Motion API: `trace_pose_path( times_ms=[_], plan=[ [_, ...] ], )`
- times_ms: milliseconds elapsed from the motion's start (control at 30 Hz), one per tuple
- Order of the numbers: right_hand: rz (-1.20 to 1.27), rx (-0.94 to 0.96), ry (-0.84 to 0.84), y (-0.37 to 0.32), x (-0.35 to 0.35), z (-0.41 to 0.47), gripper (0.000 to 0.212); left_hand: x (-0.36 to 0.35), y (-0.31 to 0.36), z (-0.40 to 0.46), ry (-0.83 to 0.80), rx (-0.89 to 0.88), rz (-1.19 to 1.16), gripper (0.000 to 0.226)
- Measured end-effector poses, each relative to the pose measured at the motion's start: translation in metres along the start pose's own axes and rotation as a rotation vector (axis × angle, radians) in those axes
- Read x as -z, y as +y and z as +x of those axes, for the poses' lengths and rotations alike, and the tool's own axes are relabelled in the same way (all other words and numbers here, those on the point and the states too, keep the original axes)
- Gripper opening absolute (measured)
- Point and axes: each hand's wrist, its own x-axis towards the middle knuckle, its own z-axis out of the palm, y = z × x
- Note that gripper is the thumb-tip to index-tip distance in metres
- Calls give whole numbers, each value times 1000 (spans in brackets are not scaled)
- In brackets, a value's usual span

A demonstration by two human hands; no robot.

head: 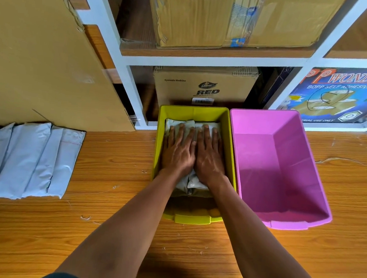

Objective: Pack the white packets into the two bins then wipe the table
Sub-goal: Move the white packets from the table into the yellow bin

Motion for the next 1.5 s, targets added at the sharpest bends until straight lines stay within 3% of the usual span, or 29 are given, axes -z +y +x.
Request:
trace_pose_path(
  times_ms=[200, 433, 567, 633, 767, 867, 1100, 1167, 1500],
  plan=[
    [97, -41, 100, -7, 11, -14, 84, 5, 8, -21, 56, 14, -94, 64],
    [58, -129, -160, -9, 14, -13, 99, 10, 9, -29, -86, 36, -64, 70],
    [-92, -40, -217, -7, 17, -10, 98, 33, 18, -29, -163, 73, -148, 67],
    [-80, -28, -169, -7, 24, -11, 93, 49, 20, -35, -99, 48, -175, 65],
    [237, -159, 22, -36, 61, -14, 56, 84, 17, -53, 128, -44, -233, 60],
    [335, -151, 138, -70, 86, -14, 45, 111, 1, -67, 270, -77, -301, 53],
    [347, -107, 203, -165, 94, -5, 51, 152, -95, -108, 286, 28, -161, 62],
    [365, -91, 200, -199, 80, -4, 40, 157, -136, -121, 278, 43, -121, 56],
    [348, 2, 31, -376, 15, 6, 37, 180, -323, -171, 217, 191, 35, 49]
  ],
)
